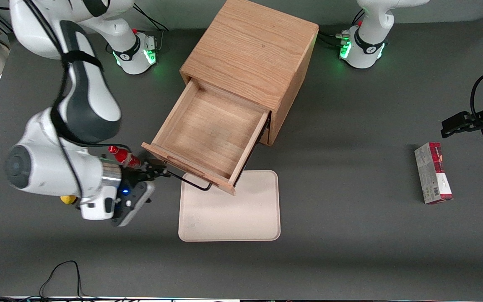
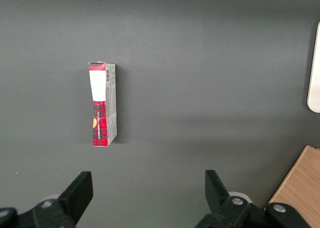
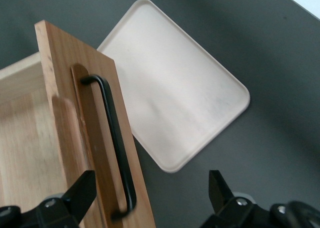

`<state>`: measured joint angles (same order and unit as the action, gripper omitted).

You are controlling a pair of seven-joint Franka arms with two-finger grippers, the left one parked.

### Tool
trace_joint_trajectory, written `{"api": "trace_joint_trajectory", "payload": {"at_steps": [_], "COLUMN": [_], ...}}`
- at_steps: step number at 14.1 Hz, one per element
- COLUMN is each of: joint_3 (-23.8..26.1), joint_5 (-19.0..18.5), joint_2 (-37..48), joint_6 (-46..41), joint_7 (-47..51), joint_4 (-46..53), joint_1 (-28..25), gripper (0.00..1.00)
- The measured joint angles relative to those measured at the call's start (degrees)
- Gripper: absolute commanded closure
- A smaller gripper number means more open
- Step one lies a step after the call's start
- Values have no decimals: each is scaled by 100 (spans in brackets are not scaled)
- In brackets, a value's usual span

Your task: Open upper drawer

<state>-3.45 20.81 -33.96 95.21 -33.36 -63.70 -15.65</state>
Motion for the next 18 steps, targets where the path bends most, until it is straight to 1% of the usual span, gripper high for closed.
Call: {"api": "trace_joint_trajectory", "payload": {"at_steps": [2, 3, 6, 7, 9, 10, 12, 15, 18], "joint_3": [-41, -123, -683, -838, -1043, -1129, -1319, -1363, -1358], "joint_5": [-396, -508, -653, -776, -1205, -1325, -1433, -1524, -1525], "joint_2": [417, 716, 1737, 2029, 2531, 2735, 2969, 3015, 2997], "joint_6": [-370, -427, -457, -491, -545, -543, -531, -484, -425], "joint_7": [-8, -8, -41, -66, -19, 155, 767, 1923, 2410], "joint_4": [-230, -530, -1748, -2106, -2736, -2981, -3227, -3189, -3185], "joint_1": [95, 88, 82, 96, 103, 102, 101, 96, 59], "gripper": [0, 0, 0, 0, 0, 0, 0, 0, 0]}}
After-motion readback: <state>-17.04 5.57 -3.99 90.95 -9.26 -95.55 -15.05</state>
